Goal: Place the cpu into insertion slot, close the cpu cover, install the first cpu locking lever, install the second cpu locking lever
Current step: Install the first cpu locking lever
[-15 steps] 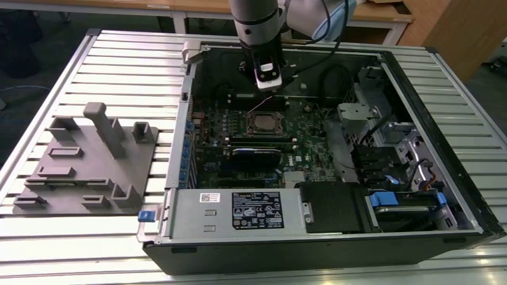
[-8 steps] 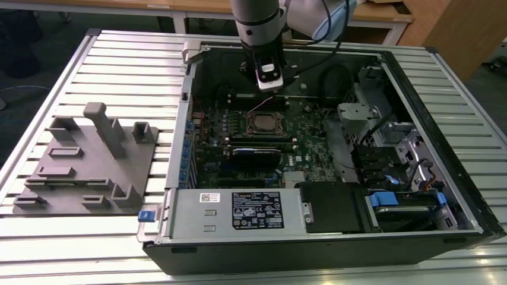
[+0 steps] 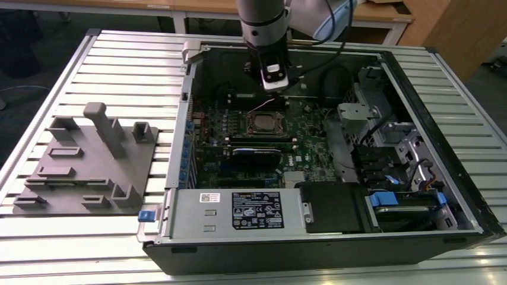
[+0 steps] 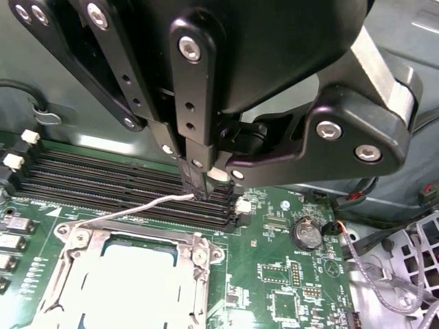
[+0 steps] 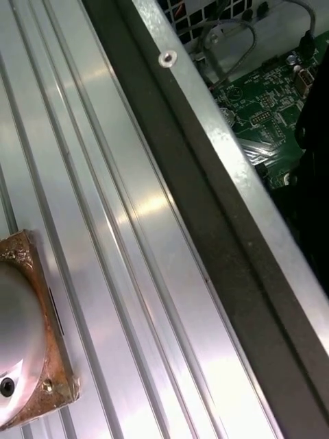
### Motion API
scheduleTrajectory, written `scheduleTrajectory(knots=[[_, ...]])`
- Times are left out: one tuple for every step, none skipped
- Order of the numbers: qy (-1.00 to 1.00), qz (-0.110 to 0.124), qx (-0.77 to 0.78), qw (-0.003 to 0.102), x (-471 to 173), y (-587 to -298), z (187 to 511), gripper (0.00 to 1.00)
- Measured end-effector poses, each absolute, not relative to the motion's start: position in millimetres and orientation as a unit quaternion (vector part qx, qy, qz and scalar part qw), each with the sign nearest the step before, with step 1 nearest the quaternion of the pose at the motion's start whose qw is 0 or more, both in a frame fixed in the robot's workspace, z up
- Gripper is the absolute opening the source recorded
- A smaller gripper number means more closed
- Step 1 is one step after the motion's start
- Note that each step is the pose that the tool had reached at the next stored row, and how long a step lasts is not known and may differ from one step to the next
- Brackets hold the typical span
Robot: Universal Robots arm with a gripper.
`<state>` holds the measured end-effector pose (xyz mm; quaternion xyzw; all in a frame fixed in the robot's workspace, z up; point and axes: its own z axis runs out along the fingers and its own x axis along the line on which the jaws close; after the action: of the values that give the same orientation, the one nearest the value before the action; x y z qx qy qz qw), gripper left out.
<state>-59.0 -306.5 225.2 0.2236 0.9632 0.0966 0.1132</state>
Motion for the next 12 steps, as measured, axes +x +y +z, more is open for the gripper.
scheduleTrajectory(knots=[[0.963,0.097,0.224,0.113,-58.3,-306.4,225.2,0.1],[0.963,0.097,0.224,0.113,-57.6,-306.4,225.2,0.1],[0.963,0.097,0.224,0.113,-56.9,-306.3,225.2,0.1],[0.963,0.097,0.224,0.113,-56.0,-306.2,225.2,0.1],[0.963,0.097,0.224,0.113,-55.0,-306.2,225.2,0.1],[0.963,0.097,0.224,0.113,-54.2,-306.1,225.2,0.1],[0.963,0.097,0.224,0.113,-53.9,-306.0,225.2,0.1],[0.963,0.097,0.224,0.113,-53.7,-306.0,225.2,0.1],[0.963,0.097,0.224,0.113,-53.6,-305.9,225.3,0.1],[0.963,0.097,0.224,0.113,-53.6,-305.9,225.8,0.1],[0.963,0.097,0.224,0.113,-53.6,-305.9,226.5,0.1],[0.963,0.097,0.224,0.113,-53.6,-305.9,227.5,0.1]])
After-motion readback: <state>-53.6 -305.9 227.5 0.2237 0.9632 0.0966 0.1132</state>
